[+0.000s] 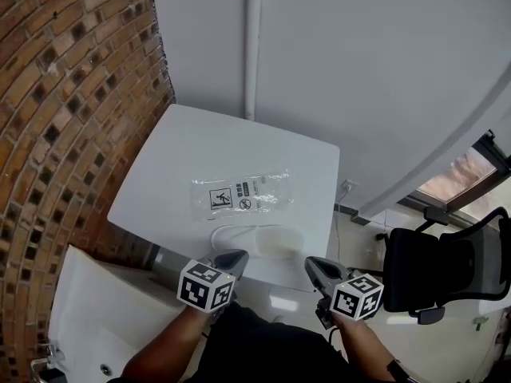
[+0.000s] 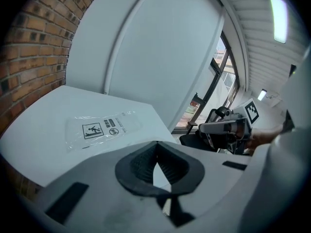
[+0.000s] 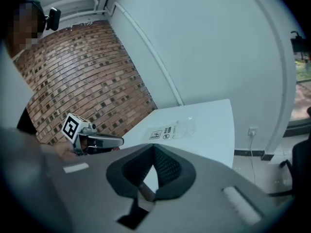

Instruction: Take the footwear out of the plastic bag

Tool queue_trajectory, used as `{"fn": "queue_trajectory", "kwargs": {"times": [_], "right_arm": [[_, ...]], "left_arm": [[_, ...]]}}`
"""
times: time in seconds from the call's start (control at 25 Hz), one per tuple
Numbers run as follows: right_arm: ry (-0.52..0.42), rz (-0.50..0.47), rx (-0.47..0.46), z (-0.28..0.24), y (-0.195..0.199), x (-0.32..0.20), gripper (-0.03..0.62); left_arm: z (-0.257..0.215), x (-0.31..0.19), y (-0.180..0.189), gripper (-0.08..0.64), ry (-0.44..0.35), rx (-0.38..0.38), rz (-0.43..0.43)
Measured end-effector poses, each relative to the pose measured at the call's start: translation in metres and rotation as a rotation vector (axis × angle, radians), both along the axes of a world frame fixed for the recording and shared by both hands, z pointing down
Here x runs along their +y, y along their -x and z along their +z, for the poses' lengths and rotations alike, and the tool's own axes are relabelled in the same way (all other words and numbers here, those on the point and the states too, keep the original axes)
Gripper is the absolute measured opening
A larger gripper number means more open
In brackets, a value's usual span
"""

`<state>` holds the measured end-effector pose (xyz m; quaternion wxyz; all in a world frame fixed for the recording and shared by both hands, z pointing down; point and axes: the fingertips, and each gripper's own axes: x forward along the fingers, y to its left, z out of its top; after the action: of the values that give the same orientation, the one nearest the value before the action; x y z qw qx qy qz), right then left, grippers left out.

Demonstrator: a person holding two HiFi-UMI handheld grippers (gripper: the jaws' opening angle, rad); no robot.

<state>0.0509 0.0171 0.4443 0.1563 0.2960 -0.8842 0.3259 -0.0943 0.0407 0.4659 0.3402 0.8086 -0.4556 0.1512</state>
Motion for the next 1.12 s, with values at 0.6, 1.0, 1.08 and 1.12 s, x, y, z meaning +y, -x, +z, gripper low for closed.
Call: {"fn": "queue_trajectory", "kwargs": {"times": [0.6, 1.0, 1.08, 1.12], "right_arm": [[-0.045, -0.184, -0.081, -0.026, -0.100, 0.096, 0.000], [-0.080, -0.200, -0.098, -0.043, -0.091, 0.107, 0.001], [-0.103, -0.194, -0.086, -0.046, -0.083, 0.107, 0.000], [-0.112, -0.189, -0.077, -0.046, -0.078, 0.107, 0.000]], "left_arm": [[-0.010, 0.078, -0.109, 0.006, -0.079, 0.104, -0.114], [-0.027, 0.119, -0.067, 0.006, -0.027, -0.010, -0.275], [-0.028, 0.124, -0.060, 0.006, -0.026, -0.047, -0.269], [-0.030, 0.126, -0.058, 0.006, -0.030, -0.060, -0.257]]}}
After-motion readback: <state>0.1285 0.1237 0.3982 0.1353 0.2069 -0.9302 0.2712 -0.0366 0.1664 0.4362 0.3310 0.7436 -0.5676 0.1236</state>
